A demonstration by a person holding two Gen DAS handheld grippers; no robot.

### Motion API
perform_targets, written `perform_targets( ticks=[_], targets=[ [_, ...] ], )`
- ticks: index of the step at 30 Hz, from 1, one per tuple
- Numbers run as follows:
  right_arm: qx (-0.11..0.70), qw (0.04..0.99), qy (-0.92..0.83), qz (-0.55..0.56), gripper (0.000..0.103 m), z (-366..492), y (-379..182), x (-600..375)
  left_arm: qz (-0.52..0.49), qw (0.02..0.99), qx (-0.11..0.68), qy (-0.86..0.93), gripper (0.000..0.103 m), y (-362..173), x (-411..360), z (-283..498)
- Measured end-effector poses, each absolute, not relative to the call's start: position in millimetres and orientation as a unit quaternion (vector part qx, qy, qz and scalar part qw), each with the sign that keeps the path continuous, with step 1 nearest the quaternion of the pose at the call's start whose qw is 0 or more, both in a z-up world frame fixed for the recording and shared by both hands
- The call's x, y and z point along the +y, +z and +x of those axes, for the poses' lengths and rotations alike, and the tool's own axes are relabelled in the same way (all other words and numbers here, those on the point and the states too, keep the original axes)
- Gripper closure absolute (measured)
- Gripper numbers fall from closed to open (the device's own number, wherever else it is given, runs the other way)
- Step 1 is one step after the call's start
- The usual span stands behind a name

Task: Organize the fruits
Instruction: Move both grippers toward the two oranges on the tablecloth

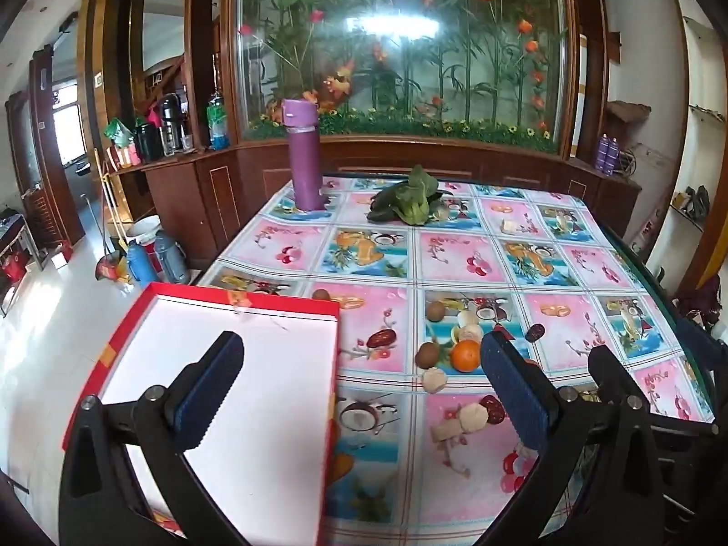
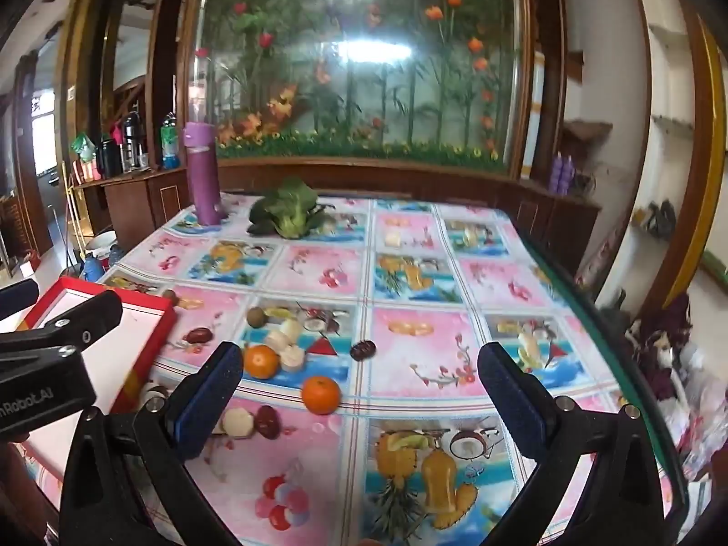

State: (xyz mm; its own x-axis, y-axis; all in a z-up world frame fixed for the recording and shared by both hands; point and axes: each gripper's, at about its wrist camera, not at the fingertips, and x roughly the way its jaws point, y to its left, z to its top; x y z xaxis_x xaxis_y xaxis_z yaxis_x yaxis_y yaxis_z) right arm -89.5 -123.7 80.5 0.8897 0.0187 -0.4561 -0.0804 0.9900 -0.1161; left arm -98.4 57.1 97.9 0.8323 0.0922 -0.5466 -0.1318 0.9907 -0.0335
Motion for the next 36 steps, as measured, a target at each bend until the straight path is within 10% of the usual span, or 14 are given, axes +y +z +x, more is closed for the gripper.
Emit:
perform_targets(
  ticks=[36],
  targets=[
    [0.294,0.954,0.013,-0.062,0.001,-100.1,35.3,-170.6,0.044,0.926,0.374,0.008,0.0,26.1,81.3,-163.9]
  ],
)
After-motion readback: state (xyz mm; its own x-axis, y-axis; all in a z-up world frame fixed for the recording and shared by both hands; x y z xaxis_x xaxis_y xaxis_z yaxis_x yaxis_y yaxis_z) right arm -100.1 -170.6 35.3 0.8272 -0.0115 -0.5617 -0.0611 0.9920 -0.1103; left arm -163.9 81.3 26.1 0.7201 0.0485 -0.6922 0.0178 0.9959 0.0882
